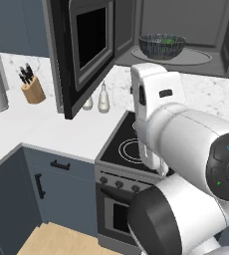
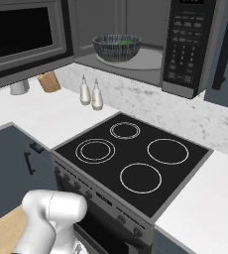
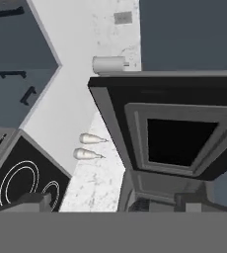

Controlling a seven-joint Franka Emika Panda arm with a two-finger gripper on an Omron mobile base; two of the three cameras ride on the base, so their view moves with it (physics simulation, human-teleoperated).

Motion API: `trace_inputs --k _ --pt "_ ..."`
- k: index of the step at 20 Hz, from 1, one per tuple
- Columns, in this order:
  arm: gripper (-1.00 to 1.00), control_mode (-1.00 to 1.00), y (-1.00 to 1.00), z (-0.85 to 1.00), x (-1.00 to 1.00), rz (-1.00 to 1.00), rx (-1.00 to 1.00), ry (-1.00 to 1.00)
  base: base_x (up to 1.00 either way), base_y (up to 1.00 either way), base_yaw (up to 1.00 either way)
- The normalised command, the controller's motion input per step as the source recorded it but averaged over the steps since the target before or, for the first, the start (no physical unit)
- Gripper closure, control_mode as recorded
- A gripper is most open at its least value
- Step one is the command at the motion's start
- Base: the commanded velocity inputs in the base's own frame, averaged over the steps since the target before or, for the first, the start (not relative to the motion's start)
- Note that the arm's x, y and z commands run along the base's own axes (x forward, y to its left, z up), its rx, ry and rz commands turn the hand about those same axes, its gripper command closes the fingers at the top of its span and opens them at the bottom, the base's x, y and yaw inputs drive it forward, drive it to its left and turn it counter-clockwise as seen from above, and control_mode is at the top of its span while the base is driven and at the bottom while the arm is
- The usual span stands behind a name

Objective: Pick the broccoli from the sink and place it in the bowl. Then pick the bowl and place it in the microwave. Then close the microwave door and press the start button.

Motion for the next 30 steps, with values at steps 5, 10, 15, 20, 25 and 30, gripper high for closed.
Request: trace_inputs --k 5,10,15,20,25,30 --pt "-1.00 -1.00 0.77 -0.35 0.14 -0.18 0.00 -0.01 0.00 0.00 0.00" --pt "-1.00 -1.00 0.96 -0.29 0.20 -0.20 -0.02 -0.12 0.00 0.00 0.00" --pt "-1.00 -1.00 0.69 -0.35 0.70 -0.19 0.00 -0.05 0.00 0.00 0.00" --pt "-1.00 -1.00 0.62 -0.24 0.77 -0.15 0.00 -0.06 0.00 0.00 0.00" --pt "-1.00 -1.00 0.54 0.00 0.79 -0.11 -0.02 0.00 0.00 0.00 0.00" --pt "-1.00 -1.00 0.03 0.00 0.87 -0.04 0.00 0.00 0.00 0.00 0.00"
